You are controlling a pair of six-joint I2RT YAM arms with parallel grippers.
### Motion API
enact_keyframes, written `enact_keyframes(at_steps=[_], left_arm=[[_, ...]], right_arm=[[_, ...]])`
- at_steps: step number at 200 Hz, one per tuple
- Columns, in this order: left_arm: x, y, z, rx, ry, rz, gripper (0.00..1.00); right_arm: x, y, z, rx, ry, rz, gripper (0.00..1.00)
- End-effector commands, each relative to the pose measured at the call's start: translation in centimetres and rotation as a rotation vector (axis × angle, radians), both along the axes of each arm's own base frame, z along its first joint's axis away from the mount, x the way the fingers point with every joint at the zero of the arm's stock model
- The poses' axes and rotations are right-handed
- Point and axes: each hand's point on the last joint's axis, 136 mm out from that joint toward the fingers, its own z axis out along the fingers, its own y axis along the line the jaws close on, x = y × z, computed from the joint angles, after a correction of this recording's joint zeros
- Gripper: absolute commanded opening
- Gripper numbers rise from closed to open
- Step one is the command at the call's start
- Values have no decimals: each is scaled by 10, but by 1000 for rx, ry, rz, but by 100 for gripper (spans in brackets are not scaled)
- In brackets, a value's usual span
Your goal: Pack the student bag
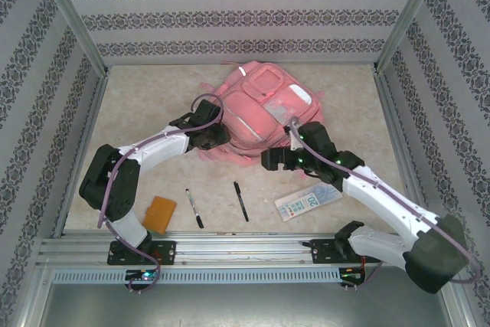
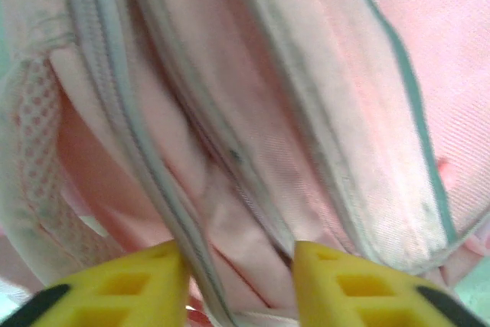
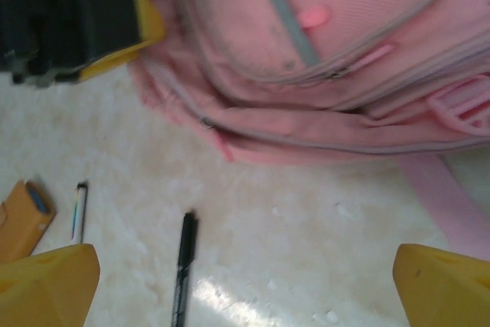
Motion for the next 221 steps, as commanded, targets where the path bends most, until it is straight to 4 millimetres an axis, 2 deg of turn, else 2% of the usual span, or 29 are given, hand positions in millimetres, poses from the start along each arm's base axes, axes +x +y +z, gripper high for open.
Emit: enact_keyframes(at_steps=[1, 25, 31, 62, 97, 175, 221], left_arm=[[3, -10, 36, -18, -76, -69, 47], [-8, 0, 33, 81, -45, -114, 52], [-11, 2, 30, 92, -31, -112, 53], [-21, -1, 9, 72, 30, -46, 54], [-14, 0, -4, 95, 61, 0, 53], [-8, 11, -22, 149, 92, 72, 47], [-8, 10, -30, 155, 113, 73, 43]], right_arm=[[6, 9, -4, 127, 30, -13, 90], [-4, 42, -9, 160, 63, 197, 61], [-2, 47, -13, 165, 67, 221, 58], [5, 66, -34, 90, 24, 297, 56], [17, 72, -57, 25, 30, 306, 54], [39, 86, -78, -38, 24, 332, 52], [44, 102, -83, -49, 28, 366, 42]])
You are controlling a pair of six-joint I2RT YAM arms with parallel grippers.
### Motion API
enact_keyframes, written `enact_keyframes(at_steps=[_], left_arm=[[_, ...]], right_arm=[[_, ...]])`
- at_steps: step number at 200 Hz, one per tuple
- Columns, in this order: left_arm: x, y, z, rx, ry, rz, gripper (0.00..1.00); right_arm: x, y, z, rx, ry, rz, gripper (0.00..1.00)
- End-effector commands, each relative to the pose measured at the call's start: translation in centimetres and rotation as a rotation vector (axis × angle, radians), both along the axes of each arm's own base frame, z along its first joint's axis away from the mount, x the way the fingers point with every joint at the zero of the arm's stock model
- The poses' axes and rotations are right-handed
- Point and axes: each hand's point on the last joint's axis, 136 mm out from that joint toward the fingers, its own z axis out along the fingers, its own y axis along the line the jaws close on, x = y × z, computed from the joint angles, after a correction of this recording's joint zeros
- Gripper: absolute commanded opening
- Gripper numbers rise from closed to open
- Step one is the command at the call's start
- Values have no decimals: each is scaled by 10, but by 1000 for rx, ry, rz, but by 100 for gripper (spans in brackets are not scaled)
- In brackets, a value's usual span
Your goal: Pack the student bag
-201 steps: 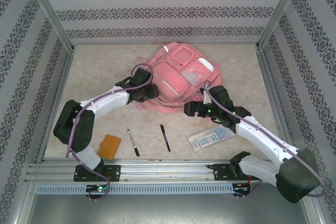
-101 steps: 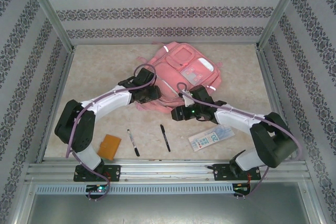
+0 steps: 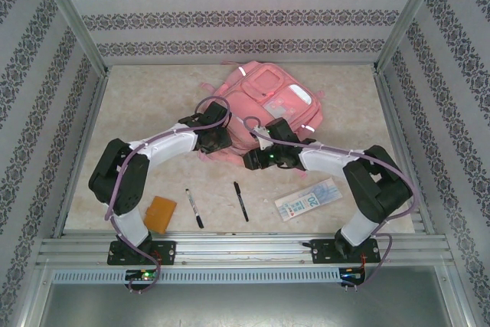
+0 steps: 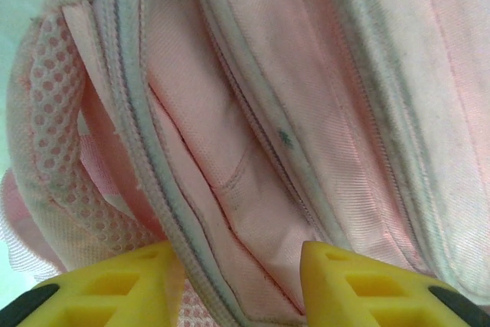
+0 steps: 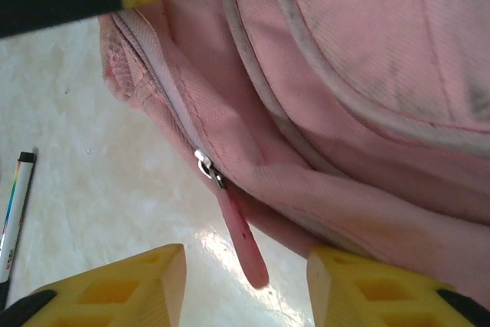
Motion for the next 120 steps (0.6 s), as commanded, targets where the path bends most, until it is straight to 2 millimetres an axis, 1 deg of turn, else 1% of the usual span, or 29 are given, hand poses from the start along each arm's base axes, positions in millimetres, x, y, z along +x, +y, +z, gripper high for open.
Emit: enact_keyframes(at_steps=[1, 33, 47, 59, 66, 72, 84, 88, 107, 120], left_arm=[[0, 4, -4, 25, 20, 26, 43], [0, 3, -4, 20, 21, 29, 41], [0, 3, -4, 17, 22, 31, 40], [0, 3, -4, 17, 23, 32, 40], [-1, 4, -5, 21, 23, 32, 39], [-1, 4, -5, 22, 23, 31, 39], [-1, 5, -6, 29, 24, 29, 39], [-1, 5, -6, 32, 24, 28, 39], [-1, 7, -8, 47, 23, 26, 39], [-2, 10, -8, 62, 21, 22, 39]], right_arm=[[10, 14, 7, 7, -48, 31, 42], [11, 19, 1, -15, -51, 39, 32], [12, 20, -1, -31, -49, 32, 24], [13, 17, -4, -65, -53, 12, 24], [14, 15, -5, -82, -58, -3, 22], [15, 13, -6, -96, -58, -22, 18], [16, 10, -5, -97, -41, -65, 3], [16, 9, -3, -93, -32, -82, 0], [12, 5, 4, -63, 17, -153, 0], [8, 2, 13, -29, 49, -198, 0]])
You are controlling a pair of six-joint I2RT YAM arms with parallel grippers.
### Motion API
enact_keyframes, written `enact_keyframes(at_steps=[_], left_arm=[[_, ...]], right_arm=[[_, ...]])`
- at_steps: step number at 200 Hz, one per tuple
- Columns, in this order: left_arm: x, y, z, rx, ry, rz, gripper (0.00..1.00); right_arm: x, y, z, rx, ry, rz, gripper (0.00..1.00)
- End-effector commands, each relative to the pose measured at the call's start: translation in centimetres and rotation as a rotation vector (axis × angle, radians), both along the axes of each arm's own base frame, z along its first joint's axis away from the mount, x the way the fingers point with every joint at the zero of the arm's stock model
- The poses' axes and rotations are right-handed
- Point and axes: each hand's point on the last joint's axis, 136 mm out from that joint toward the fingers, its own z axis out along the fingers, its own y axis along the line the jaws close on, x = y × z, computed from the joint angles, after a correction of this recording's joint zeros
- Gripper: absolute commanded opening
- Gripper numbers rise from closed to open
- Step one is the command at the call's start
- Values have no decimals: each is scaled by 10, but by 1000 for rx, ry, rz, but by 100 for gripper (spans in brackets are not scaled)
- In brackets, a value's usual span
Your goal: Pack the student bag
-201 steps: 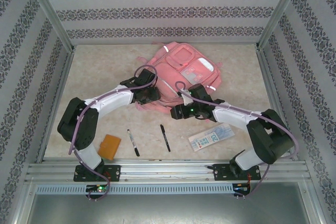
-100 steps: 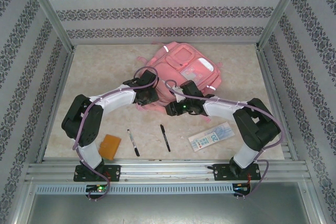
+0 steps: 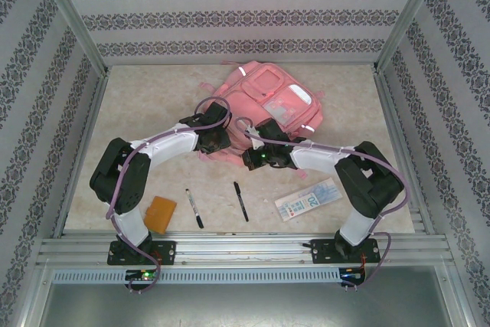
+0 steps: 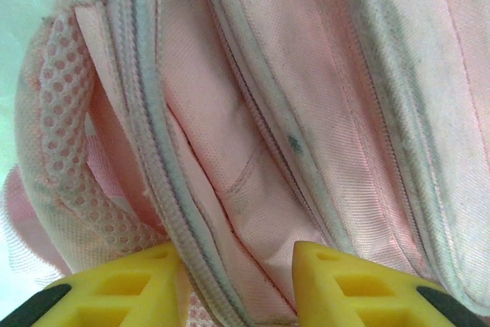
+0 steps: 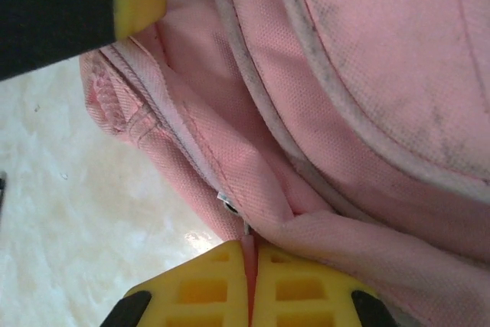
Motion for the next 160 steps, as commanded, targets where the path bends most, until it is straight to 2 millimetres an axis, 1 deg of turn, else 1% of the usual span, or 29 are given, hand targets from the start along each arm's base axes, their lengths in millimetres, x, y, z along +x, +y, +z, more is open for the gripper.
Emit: enact_keyframes(at_steps=[1, 19, 35, 53, 71, 81, 93, 107, 123, 141, 152, 160], left_arm=[[-2, 8, -6, 57, 19, 2, 40], [-2, 11, -4, 78, 11, -2, 40], [1, 11, -2, 85, 4, -7, 41], [4, 11, -1, 92, 0, -11, 41], [7, 10, -2, 98, -6, -15, 39], [9, 9, -4, 100, -4, -20, 35], [10, 6, -8, 102, 0, -33, 23], [11, 5, -14, 108, 9, -46, 13], [11, 5, -19, 119, 16, -55, 9], [12, 8, -21, 132, 15, -59, 0], [12, 10, -21, 139, 13, -58, 0], [12, 11, -19, 140, 9, -56, 0]], right_arm=[[-2, -9, 19, 36, 47, -134, 0], [-6, -11, 32, 112, 133, -171, 0], [-9, -14, 40, 156, 192, -199, 0], [-12, -17, 43, 175, 238, -206, 0], [-15, -23, 40, 154, 257, -206, 0], [-16, -28, 35, 118, 260, -210, 0], [-18, -35, 30, 81, 270, -218, 0], [-21, -40, 25, 56, 298, -229, 0], [-27, -44, 23, 42, 329, -235, 0], [-36, -44, 26, 52, 362, -227, 0], [-40, -49, 26, 32, 371, -243, 0], [-42, -57, 23, 4, 376, -265, 0]])
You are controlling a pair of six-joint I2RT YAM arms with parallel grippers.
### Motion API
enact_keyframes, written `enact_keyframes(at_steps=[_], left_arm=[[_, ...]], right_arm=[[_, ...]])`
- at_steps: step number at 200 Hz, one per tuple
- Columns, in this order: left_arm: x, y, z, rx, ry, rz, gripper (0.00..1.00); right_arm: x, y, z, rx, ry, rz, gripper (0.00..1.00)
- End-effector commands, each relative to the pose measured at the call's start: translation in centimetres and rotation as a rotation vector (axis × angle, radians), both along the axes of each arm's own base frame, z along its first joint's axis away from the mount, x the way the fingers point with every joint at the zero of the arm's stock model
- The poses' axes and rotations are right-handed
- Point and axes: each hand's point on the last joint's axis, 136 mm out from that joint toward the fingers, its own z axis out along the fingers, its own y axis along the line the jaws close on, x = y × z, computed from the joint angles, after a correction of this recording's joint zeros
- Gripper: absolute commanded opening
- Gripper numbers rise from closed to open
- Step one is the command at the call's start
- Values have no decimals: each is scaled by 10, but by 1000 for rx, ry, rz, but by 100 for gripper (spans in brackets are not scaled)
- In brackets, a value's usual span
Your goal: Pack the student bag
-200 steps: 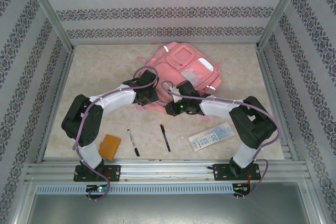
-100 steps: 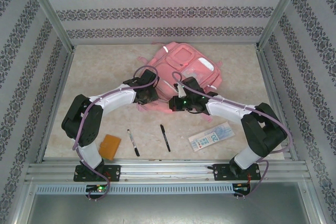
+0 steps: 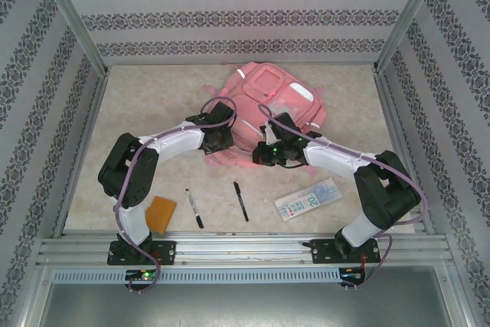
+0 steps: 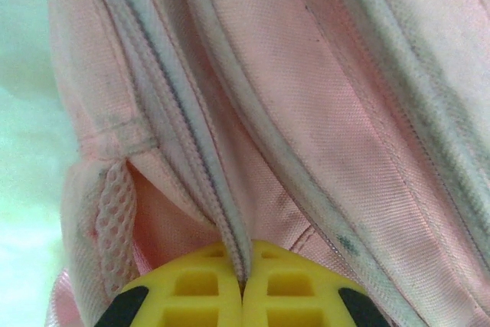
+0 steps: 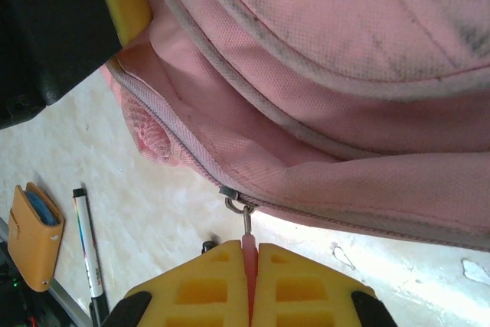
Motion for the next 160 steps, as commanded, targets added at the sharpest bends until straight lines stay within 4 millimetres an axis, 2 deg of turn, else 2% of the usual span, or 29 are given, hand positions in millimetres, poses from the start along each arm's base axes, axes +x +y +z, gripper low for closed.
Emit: enact_keyframes(at_steps=[1, 34, 72, 110, 140, 160], left_arm=[[4, 18, -6, 85, -4, 12, 0], [7, 28, 9, 110, -46, 30, 0], [8, 40, 8, 133, -50, 34, 0], [9, 41, 10, 112, -65, 18, 0], [11, 47, 11, 121, -68, 23, 0], [13, 52, 11, 115, -67, 29, 0]], right_arm=[[-23, -27, -2, -77, 111, -41, 0], [-21, -68, -21, -173, 154, -143, 0], [-23, -87, -27, -197, 193, -153, 0], [-20, -112, -35, -245, 198, -184, 0], [-17, -123, -36, -229, 207, -209, 0], [-9, -143, -42, -273, 189, -248, 0]])
